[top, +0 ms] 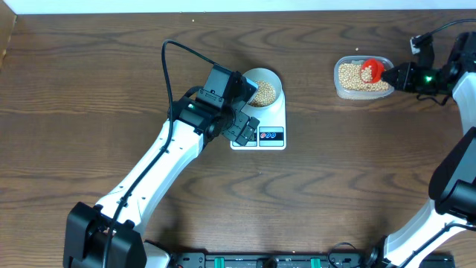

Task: Scoop item into bowl and weigh 50g on scale
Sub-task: 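Dip the red scoop into the soybeans with the right gripper, then lift the filled scoop out of the tub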

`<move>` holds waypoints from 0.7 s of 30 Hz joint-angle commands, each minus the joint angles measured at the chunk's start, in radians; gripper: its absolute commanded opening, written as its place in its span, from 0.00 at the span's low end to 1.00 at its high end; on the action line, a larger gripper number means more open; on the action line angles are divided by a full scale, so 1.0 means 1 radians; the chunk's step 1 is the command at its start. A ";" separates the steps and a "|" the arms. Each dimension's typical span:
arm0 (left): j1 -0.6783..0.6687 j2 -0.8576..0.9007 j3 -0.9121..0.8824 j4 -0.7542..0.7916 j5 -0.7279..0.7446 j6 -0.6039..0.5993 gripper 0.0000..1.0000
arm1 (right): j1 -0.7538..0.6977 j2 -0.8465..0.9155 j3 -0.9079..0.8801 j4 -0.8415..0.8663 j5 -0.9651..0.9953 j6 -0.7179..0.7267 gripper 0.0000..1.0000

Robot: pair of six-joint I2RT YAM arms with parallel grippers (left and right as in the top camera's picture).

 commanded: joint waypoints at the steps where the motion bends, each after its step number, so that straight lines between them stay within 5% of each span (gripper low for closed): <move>1: 0.002 -0.016 0.003 0.000 -0.005 0.016 1.00 | -0.023 0.010 0.008 0.001 -0.101 0.029 0.01; 21: 0.002 -0.016 0.003 0.000 -0.005 0.016 0.99 | 0.042 0.010 0.008 0.015 -0.489 0.060 0.01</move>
